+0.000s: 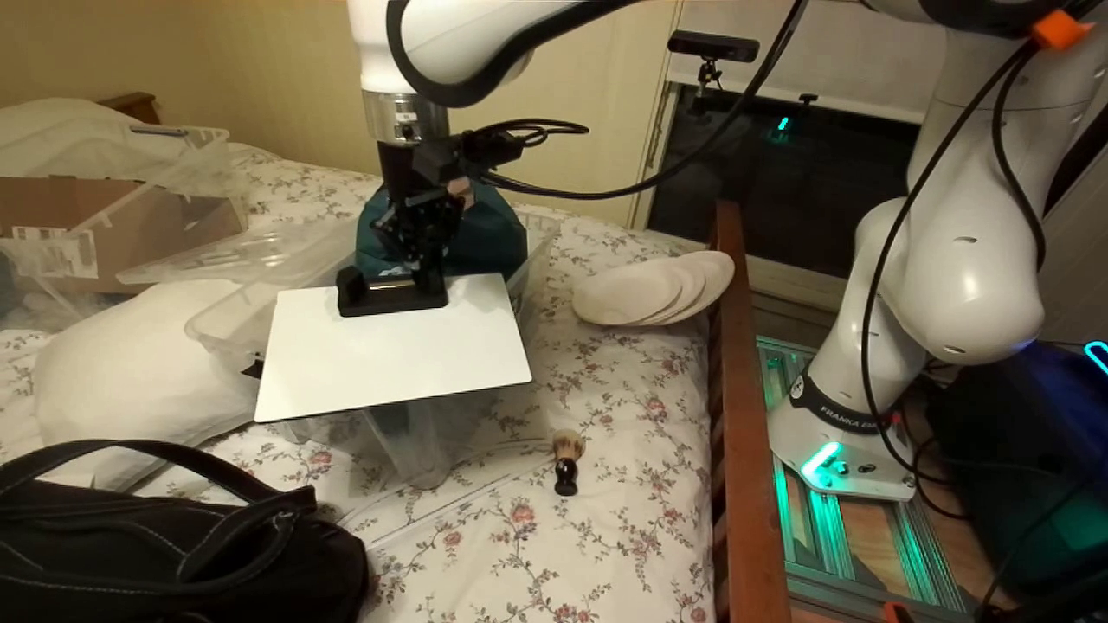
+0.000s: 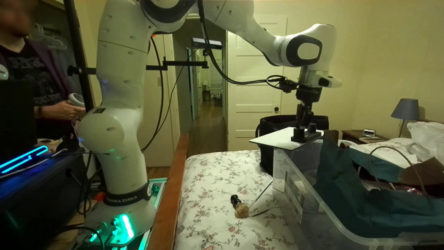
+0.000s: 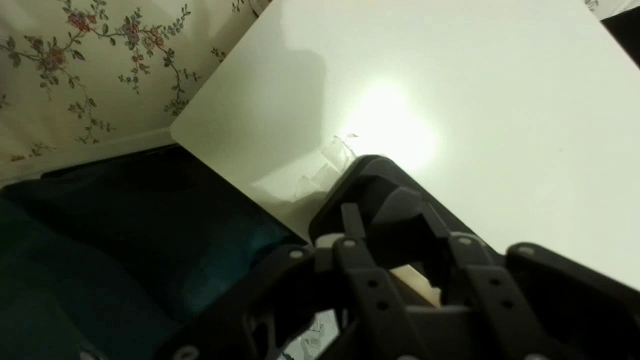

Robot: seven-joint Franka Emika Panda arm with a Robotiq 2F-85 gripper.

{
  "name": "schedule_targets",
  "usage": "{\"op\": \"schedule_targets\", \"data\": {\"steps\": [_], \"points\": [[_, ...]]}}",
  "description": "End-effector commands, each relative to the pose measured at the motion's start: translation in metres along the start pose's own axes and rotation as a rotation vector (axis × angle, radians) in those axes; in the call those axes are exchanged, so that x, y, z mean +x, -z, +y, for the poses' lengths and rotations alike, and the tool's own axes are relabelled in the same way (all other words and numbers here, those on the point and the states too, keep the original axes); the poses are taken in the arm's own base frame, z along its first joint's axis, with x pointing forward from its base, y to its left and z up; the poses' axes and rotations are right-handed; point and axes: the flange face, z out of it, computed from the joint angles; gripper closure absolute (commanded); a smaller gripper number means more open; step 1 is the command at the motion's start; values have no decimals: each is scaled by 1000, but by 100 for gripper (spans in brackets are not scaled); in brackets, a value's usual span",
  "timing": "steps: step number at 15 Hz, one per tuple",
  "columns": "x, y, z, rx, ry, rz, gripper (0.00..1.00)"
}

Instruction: Put the writing pad on the side of the storage crate

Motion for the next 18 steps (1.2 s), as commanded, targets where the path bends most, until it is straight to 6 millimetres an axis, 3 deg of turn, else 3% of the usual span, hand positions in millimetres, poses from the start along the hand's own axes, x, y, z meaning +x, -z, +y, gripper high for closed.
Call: {"op": "schedule_targets", "data": {"steps": [1, 10, 11, 12, 18], "points": [[19, 12, -7, 15, 70, -16, 93], [45, -11, -18, -4, 100, -112, 93], [47, -12, -20, -8, 94, -119, 58], [46, -12, -22, -10, 97, -126, 44], [29, 21, -52, -24, 28, -62, 4]]}}
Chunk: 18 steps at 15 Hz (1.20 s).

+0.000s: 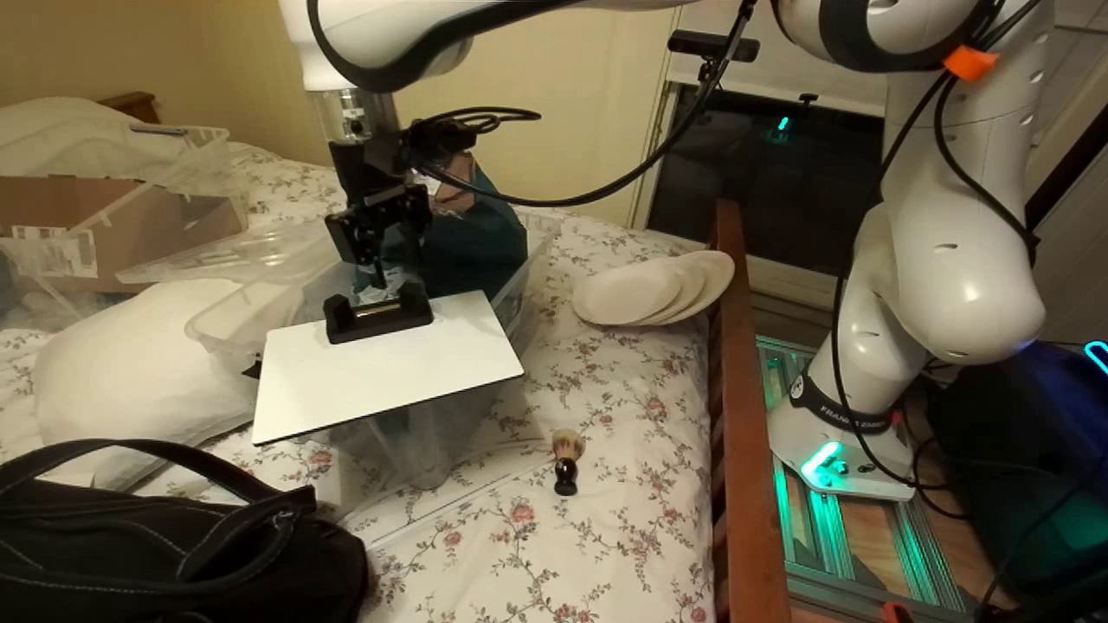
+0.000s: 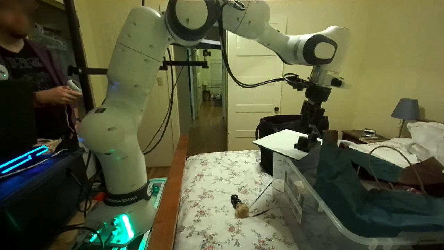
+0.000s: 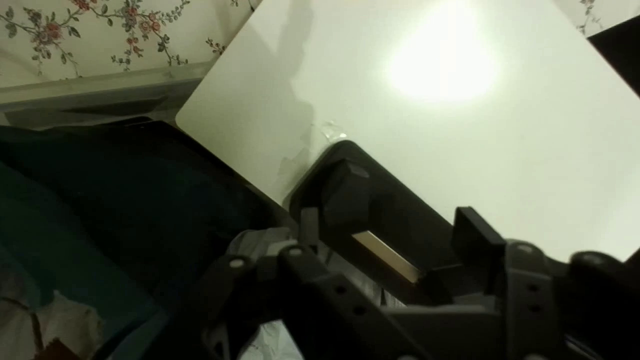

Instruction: Put the writing pad on the side of the storage crate

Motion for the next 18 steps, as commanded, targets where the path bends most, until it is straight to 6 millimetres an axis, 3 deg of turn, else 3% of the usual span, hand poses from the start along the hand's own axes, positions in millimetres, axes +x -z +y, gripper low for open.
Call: {"op": "schedule_targets", "data": {"steps": [1, 8, 14, 15, 16, 18], "points": [[-15, 24, -28, 12, -120, 43, 0], [-68, 39, -84, 60, -486, 131, 0], [-111, 47, -83, 91, -746, 280, 0], [-115, 47, -80, 62, -746, 300, 0], [-95, 46, -89, 71, -701, 249, 0], [-105, 48, -84, 57, -724, 268, 0]]}}
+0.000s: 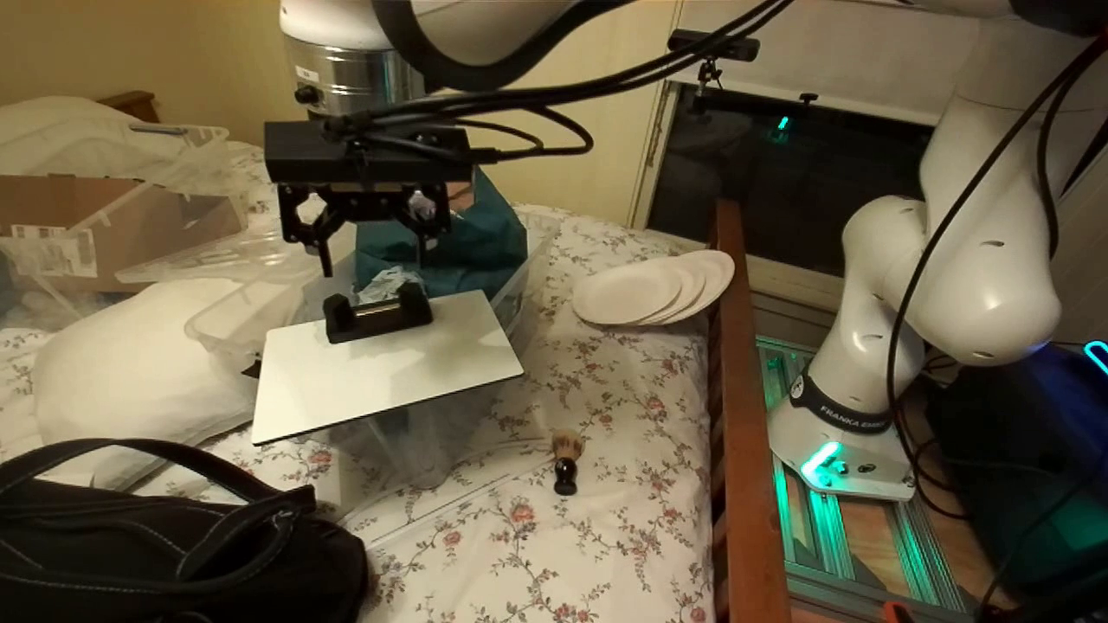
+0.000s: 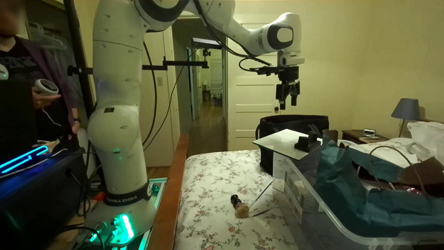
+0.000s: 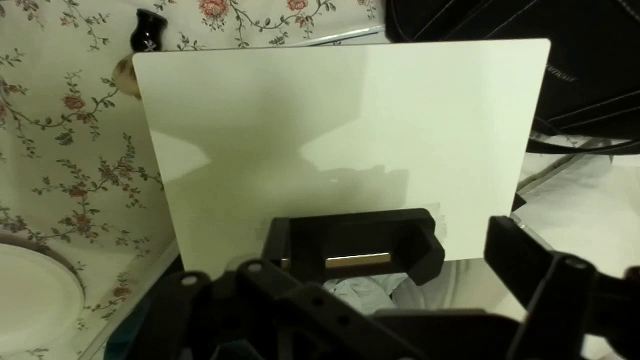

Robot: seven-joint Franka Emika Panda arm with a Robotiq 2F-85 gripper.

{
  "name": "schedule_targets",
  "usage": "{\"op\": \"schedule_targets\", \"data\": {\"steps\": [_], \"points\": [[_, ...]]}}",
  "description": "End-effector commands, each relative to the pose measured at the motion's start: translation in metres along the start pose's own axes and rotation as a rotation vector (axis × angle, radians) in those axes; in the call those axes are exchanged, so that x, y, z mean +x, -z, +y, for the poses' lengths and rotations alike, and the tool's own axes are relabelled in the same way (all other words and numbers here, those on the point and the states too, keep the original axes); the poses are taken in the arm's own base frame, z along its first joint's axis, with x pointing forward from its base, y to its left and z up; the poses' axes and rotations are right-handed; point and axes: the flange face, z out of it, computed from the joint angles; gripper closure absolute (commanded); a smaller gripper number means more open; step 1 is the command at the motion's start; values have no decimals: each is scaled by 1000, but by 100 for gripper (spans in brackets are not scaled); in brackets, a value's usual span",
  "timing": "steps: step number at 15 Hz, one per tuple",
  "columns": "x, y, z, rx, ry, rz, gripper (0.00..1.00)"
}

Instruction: Put the writing pad on the side of the storage crate

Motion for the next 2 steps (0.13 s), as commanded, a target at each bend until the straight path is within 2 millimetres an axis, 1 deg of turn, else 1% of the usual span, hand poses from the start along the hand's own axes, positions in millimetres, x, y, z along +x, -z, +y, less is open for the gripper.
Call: {"op": "schedule_targets", "data": {"steps": [1, 2], "points": [[-1, 2, 2, -2, -3, 2, 0], [-1, 2, 3, -2, -4, 3, 0]]}}
